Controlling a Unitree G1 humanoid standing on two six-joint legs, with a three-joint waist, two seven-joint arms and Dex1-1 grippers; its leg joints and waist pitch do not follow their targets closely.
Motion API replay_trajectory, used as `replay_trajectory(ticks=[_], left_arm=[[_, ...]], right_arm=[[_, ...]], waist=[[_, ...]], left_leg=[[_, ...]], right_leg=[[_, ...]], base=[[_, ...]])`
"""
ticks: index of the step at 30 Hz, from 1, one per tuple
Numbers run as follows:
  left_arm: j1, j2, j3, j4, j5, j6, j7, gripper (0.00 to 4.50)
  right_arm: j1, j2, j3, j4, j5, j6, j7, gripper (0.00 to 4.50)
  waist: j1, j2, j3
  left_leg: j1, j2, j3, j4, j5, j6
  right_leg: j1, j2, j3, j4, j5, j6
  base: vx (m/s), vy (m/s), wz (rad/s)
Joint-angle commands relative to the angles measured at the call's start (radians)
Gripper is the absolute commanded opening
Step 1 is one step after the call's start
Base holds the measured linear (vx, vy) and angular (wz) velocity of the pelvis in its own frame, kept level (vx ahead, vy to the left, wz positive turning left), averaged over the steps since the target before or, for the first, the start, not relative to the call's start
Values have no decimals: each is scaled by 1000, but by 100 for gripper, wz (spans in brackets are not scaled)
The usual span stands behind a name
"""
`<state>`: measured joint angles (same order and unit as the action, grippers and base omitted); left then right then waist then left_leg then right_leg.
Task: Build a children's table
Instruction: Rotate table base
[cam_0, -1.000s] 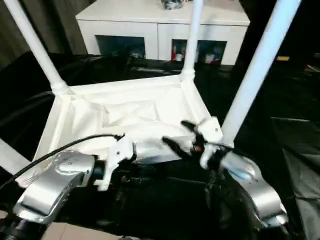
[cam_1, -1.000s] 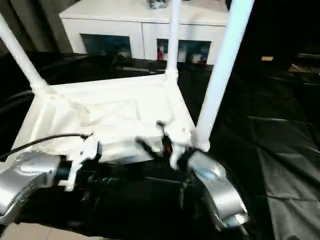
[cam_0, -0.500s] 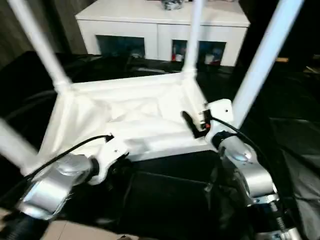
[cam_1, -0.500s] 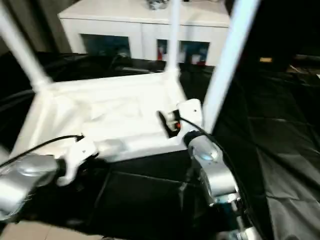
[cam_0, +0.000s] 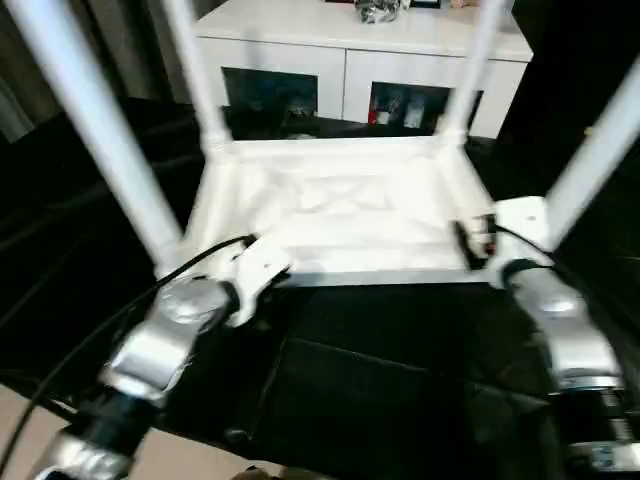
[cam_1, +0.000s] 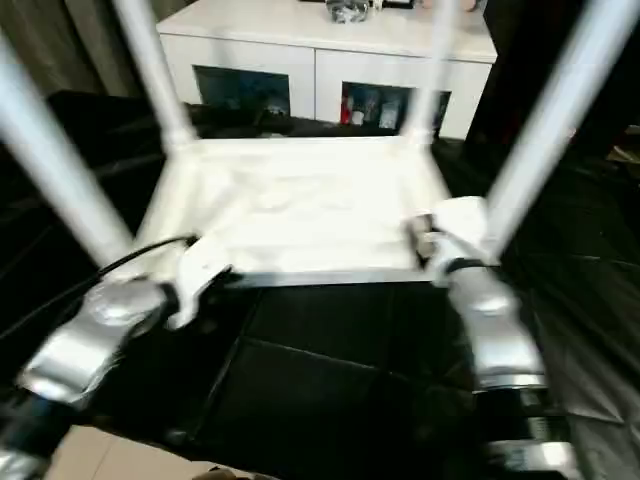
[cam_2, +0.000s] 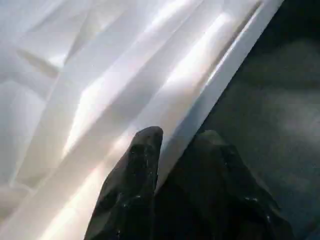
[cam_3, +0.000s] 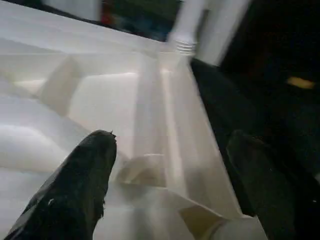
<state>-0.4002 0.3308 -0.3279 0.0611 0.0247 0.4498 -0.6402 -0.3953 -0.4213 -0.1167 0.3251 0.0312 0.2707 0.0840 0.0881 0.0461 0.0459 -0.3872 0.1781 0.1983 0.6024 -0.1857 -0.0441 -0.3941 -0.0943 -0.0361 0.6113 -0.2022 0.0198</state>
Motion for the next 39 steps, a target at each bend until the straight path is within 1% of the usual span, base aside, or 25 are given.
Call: replay_trajectory(ticks=[1, 3, 5, 8, 12, 13, 15, 16, 17, 18, 19, 20, 22, 23, 24, 25, 26, 29, 31, 33, 35, 36, 37, 38, 39], left_arm=[[11, -9, -20, -28, -17, -28, -21, 147], [38, -12, -26, -66, -59, -55, -67, 147], [58, -11, -25, -93, -95, -66, -102, 147], [156, 66, -17, -214, -197, -85, -248, 147], [262, 137, 75, -271, -290, -73, -329, 147], [294, 157, 109, -274, -314, -76, -348, 147], [334, 181, 155, -274, -346, -85, -373, 147], [362, 195, 188, -267, -364, -127, -397, 147], [383, 205, 222, -261, -392, -132, -421, 147], [394, 213, 237, -261, -410, -133, -432, 147], [402, 219, 253, -258, -426, -126, -440, 147], [422, 238, 302, -247, -478, -89, -455, 147], [441, 269, 339, -232, -500, -72, -474, 147], [442, 271, 341, -231, -502, -71, -475, 147], [460, 304, 393, -205, -524, -51, -491, 147], [464, 318, 416, -185, -528, -48, -495, 147], [469, 331, 434, -168, -534, -43, -502, 147], [469, 358, 463, -117, -520, -65, -509, 147], [449, 385, 496, -18, -490, -123, -500, 147], [391, 391, 530, 116, -443, -209, -423, 147], [338, 387, 544, 208, -404, -278, -359, 147], [275, 381, 556, 287, -375, -313, -282, 147], [243, 372, 567, 317, -384, -299, -264, 147], [218, 362, 573, 331, -398, -292, -270, 147], [186, 349, 571, 347, -406, -285, -272, 147]], right_arm=[[-20, -39, -59, 27, -16, -23, -24, 396], [-25, -58, -69, 47, -23, -29, -33, 396], [-26, -69, -69, 58, -33, -30, -38, 396], [-28, -81, -81, 90, -18, -56, -38, 396], [-24, -49, -56, 51, 25, -104, 55, 396], [-16, -29, -34, 21, 45, -112, 100, 396], [-2, 0, -2, -25, 76, -118, 159, 396], [10, 29, 21, -67, 105, -122, 202, 396], [23, 50, 46, -99, 124, -123, 232, 396], [29, 60, 59, -112, 132, -126, 246, 396], [35, 68, 71, -125, 139, -128, 258, 396], [57, 84, 109, -160, 154, -133, 295, 396], [84, 91, 145, -199, 178, -126, 347, 396], [86, 91, 147, -201, 178, -126, 350, 396], [127, 80, 184, -247, 194, -127, 424, 396], [147, 73, 194, -269, 200, -123, 456, 396], [162, 68, 200, -285, 203, -118, 476, 396], [184, 55, 204, -300, 194, -101, 489, 396], [192, 58, 183, -282, 168, -87, 436, 396], [190, 72, 154, -252, 142, -63, 347, 396], [186, 84, 132, -229, 136, -39, 297, 396], [184, 88, 119, -212, 129, -5, 268, 396], [184, 85, 118, -202, 121, 9, 258, 396], [185, 81, 119, -196, 111, 23, 248, 396], [185, 79, 116, -187, 98, 35, 230, 396]], waist=[[-7, -14, -78], [-6, -17, -79], [-8, -16, -74], [-14, -14, -69], [-29, -7, -62], [-35, -10, -57], [-42, -8, -55], [-46, -7, -55], [-51, -10, -54], [-52, -8, -55], [-54, -5, -55], [-52, -4, -55], [-53, -3, -54], [-53, -1, -55], [-51, 1, -54], [-48, 1, -52], [-48, 4, -52], [-46, 5, -51], [-48, 6, -49], [-51, 4, -48], [-51, 4, -52], [-51, 6, -51], [-48, 3, -54], [-48, 4, -55], [-48, 4, -56]], left_leg=[[14, 28, -17, -53, -28, 49], [12, 28, -16, -49, -11, 77], [12, 31, -14, -51, -50, 91], [15, 38, -16, -58, -105, 73], [22, 38, -13, -64, -181, 50], [22, 37, -14, -69, -221, 39], [20, 39, -17, -75, -251, 30], [22, 38, -19, -77, -269, 25], [22, 40, -20, -79, -277, 24], [21, 40, -21, -80, -278, 24], [24, 41, -21, -81, -285, 19], [28, 41, -19, -80, -291, 15], [27, 42, -20, -85, -292, 16], [30, 42, -19, -84, -291, 17], [34, 42, -18, -84, -296, 13], [32, 41, -17, -85, -302, 16], [29, 42, -21, -88, -301, 14], [33, 41, -21, -90, -315, 4], [32, 40, -21, -91, -322, -5], [33, 36, -21, -91, -336, -14], [40, 34, -21, -88, -343, -29], [36, 34, -25, -90, -343, -34], [40, 35, -25, -89, -344, -39], [34, 35, -27, -91, -324, -43], [34, 36, -27, -91, -319, -43]], right_leg=[[51, -32, 29, -42, 127, -232], [50, -34, 28, -41, 144, -244], [47, -34, 26, -48, 75, -251], [43, -36, 23, -54, -29, -247], [34, -30, 24, -63, -116, -234], [33, -28, 23, -69, -170, -223], [32, -29, 24, -71, -208, -207], [31, -27, 24, -72, -226, -199], [29, -28, 26, -73, -227, -196], [30, -29, 26, -71, -226, -196], [25, -29, 26, -71, -228, -199], [22, -27, 28, -68, -221, -206], [23, -24, 28, -68, -210, -203], [21, -23, 29, -68, -203, -204], [17, -22, 29, -68, -196, -210], [19, -22, 31, -68, -194, -204], [23, -24, 30, -66, -191, -199], [20, -24, 31, -70, -193, -200], [20, -27, 33, -70, -194, -200], [18, -28, 33, -75, -230, -189], [15, -28, 35, -76, -234, -182], [20, -29, 33, -75, -235, -181], [19, -31, 33, -73, -223, -183], [25, -32, 32, -67, -199, -192], [25, -33, 31, -67, -190, -197]], base=[[0, 0, 0], [0, 0, 0], [0, 0, 0], [0, 0, 0], [0, 0, 0], [0, 0, 0], [0, 0, 0], [0, 0, 0], [0, 0, 0], [0, 0, 0], [0, 0, 0], [0, 0, 0], [0, 0, 0], [0, 0, 0], [0, 0, 0], [0, 0, 0], [0, 0, 0], [0, 0, 0], [0, 0, 0], [0, 0, 0], [0, 0, 0], [0, 0, 0], [0, 0, 0], [0, 0, 0], [0, 0, 0]])
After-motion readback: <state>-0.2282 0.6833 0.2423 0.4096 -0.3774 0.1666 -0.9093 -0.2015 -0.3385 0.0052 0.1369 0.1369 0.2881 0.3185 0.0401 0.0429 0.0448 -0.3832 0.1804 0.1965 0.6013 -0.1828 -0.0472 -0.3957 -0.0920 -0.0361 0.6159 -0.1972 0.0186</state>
